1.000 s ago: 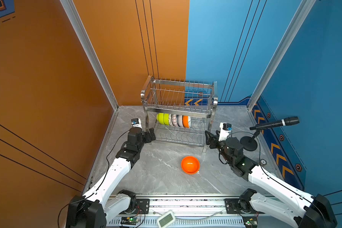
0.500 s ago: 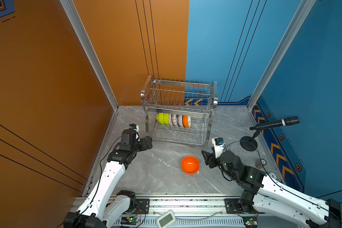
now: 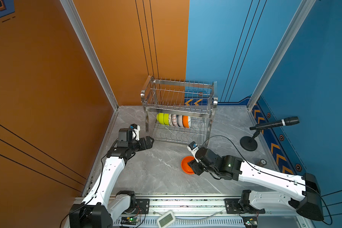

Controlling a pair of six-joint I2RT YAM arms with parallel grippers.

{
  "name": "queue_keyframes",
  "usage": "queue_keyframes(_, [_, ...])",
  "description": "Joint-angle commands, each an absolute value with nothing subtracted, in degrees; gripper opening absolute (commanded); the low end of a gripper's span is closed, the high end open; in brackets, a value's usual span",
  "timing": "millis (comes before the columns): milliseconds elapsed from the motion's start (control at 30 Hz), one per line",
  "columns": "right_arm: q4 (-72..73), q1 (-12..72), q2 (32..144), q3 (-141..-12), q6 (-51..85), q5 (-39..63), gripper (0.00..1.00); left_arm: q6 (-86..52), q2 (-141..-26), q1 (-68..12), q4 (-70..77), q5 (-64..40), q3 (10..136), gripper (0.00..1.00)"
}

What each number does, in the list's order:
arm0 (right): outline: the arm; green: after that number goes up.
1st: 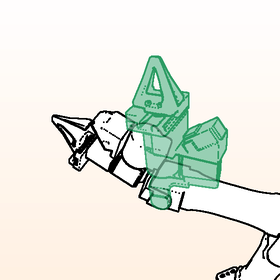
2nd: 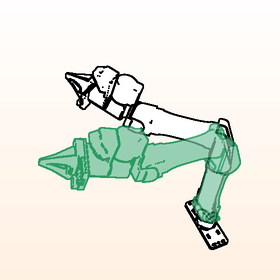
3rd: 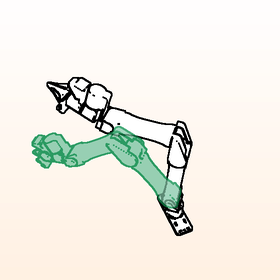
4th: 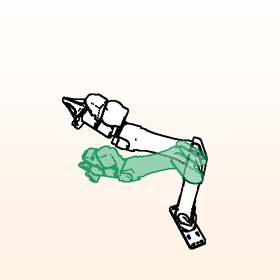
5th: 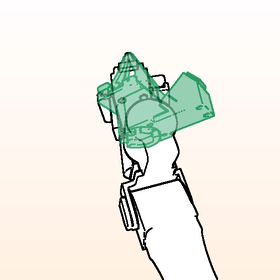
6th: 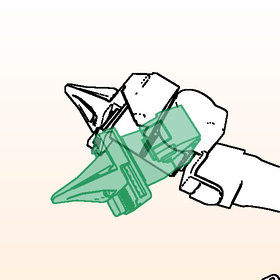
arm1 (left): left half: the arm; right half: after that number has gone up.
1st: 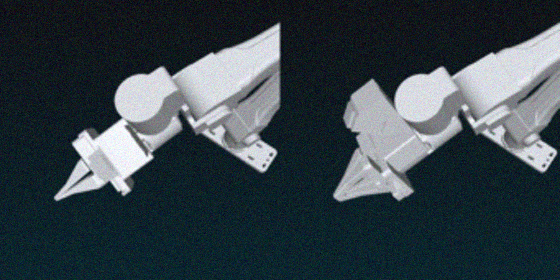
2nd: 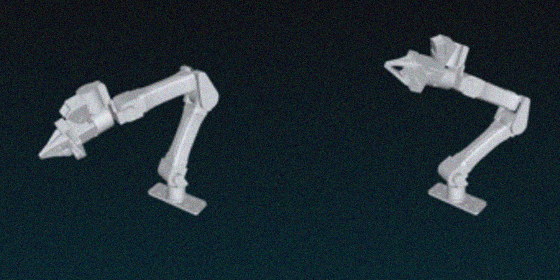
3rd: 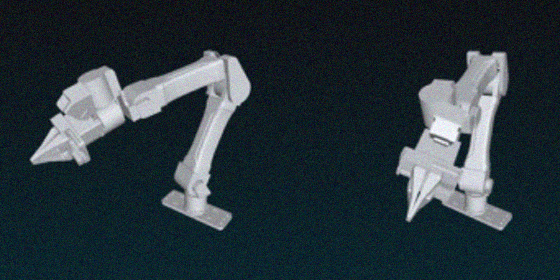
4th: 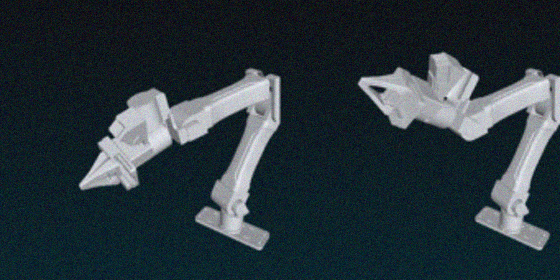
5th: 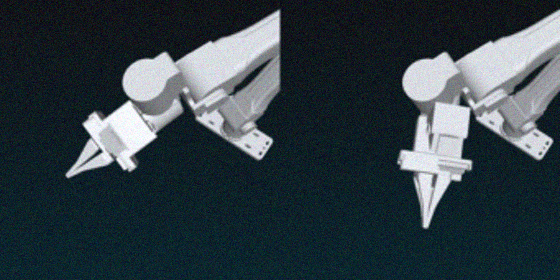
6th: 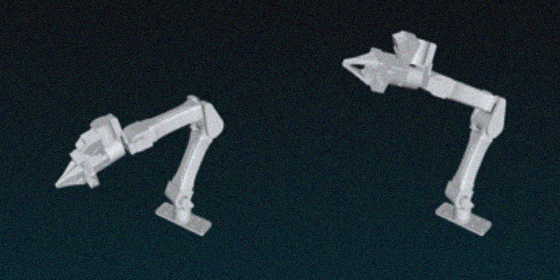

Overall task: Load bowls into a dish rack
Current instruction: Pick up the bowl from the center of the table.

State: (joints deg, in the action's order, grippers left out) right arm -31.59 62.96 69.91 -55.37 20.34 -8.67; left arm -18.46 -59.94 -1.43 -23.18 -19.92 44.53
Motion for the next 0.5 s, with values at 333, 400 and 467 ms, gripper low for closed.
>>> queue_keyframes(333, [-42.4, 64.8, 85.1, -65.3, 17.5, -3.5, 0.48, -21.3, -57.1, 1.4, -18.7, -22.3, 41.2, 0.98])
queue_keyframes(400, [-43.0, 64.9, 87.3, -66.4, 17.5, -3.5, 0.46, -21.4, -57.0, 1.8, -18.6, -21.8, 41.1, 0.98])
queue_keyframes(467, [-43.3, 64.9, 89.0, -67.2, 17.4, -3.2, 0.44, -21.7, -56.8, 2.1, -18.6, -21.4, 40.9, 0.98])
